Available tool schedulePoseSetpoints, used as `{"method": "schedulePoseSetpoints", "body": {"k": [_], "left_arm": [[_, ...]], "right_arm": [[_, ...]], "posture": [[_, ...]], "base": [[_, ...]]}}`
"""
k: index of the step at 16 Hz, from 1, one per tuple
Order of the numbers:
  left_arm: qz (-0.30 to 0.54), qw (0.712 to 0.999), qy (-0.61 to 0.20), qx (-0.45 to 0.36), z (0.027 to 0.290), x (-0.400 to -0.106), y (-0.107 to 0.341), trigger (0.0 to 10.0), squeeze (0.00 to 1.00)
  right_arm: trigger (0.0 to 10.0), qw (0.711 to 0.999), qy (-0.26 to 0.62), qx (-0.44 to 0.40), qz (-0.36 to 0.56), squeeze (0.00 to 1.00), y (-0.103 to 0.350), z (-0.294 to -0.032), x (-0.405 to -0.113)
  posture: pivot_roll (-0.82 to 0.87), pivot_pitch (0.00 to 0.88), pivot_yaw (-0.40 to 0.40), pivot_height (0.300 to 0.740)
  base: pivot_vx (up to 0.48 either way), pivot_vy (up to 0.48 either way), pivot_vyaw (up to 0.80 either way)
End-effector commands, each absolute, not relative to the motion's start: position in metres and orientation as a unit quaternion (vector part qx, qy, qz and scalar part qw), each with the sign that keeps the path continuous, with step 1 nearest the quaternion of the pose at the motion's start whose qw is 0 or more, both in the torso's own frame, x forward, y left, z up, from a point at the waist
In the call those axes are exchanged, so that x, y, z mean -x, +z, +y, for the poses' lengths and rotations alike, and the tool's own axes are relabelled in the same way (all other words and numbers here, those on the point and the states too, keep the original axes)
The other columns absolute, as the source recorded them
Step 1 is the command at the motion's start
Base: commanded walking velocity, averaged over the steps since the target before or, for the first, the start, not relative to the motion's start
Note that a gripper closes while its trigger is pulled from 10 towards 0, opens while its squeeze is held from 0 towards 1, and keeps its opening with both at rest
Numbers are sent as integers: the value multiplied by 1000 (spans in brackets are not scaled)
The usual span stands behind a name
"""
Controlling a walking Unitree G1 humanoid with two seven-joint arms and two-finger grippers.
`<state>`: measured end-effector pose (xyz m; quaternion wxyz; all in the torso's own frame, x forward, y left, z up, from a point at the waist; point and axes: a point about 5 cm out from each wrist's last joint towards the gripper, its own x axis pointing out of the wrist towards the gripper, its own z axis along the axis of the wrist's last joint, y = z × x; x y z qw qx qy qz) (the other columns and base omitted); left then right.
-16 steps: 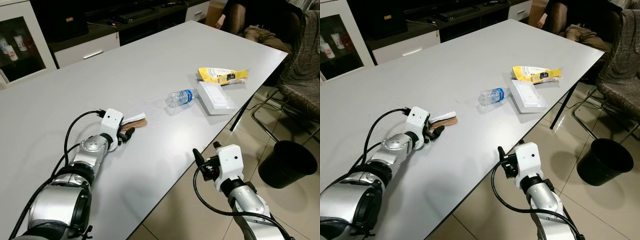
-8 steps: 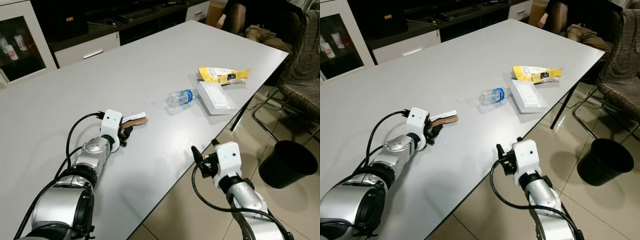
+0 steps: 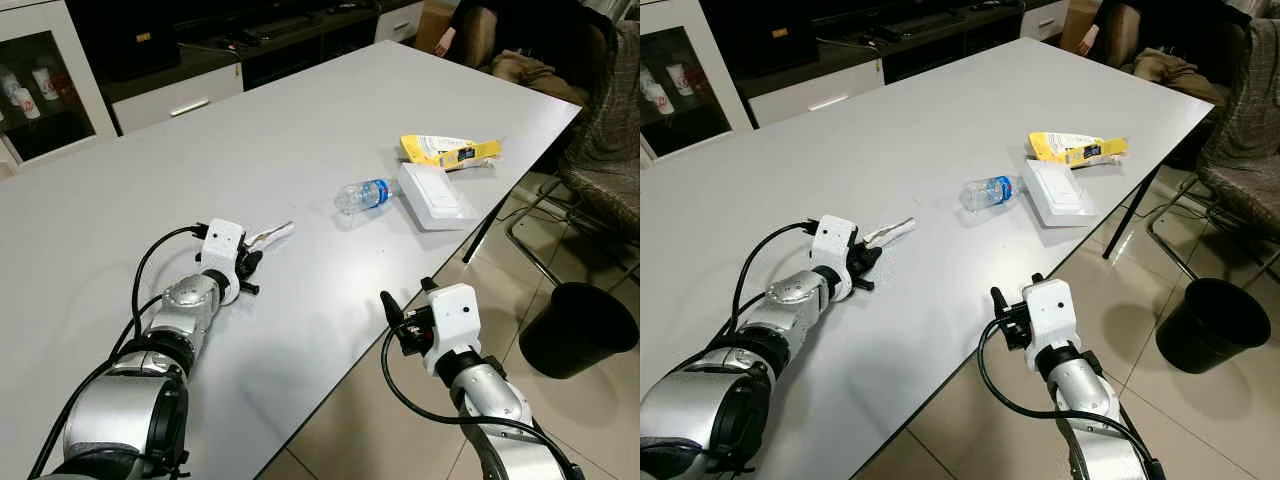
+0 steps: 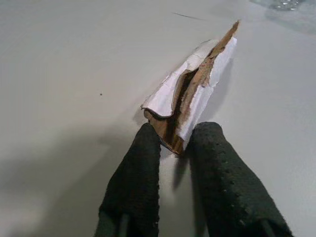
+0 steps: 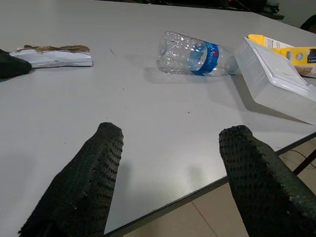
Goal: Picking trash to rubbish bin
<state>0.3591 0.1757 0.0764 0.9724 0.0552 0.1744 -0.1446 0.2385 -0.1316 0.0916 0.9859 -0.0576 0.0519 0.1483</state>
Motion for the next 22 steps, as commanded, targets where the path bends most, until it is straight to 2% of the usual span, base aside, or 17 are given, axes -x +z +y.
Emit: {"method": "schedulePoseSetpoints", "body": {"k": [1,7,8,11,15,16,19,22], "left_arm": [[190,970,-149,-41,175,-353,67,0,0],[161,977,-142,3,181,-354,72,0,0],[139,979,-147,29,186,-351,73,0,0],[110,979,-167,42,192,-337,65,0,0],[38,983,-178,-2,210,-311,67,0,0],[24,978,-200,-47,213,-291,69,0,0],[33,960,-255,-111,213,-244,72,0,0],[37,942,-306,-134,203,-232,85,0,0]], "right_arm": [[10000,986,149,64,50,0,91,-133,-240],[10000,983,164,66,46,0,92,-128,-244],[10000,984,161,66,45,0,92,-130,-244],[10000,984,157,64,46,0,90,-130,-241],[10000,986,145,63,48,0,88,-133,-235],[10000,987,138,62,51,0,87,-136,-232],[10000,988,136,51,57,0,83,-135,-227],[10000,987,141,42,58,0,82,-132,-226]], "posture": [[-97,0,-39,740],[-80,0,-59,740],[-74,0,-55,740],[-71,0,-45,740],[-82,0,-18,740],[-74,0,-12,740],[-59,0,-8,740],[-36,0,-15,740]], "base": [[0,0,0],[0,0,0],[0,0,0],[0,0,0],[0,0,0],[0,0,0],[0,0,0],[0,0,0]]}}
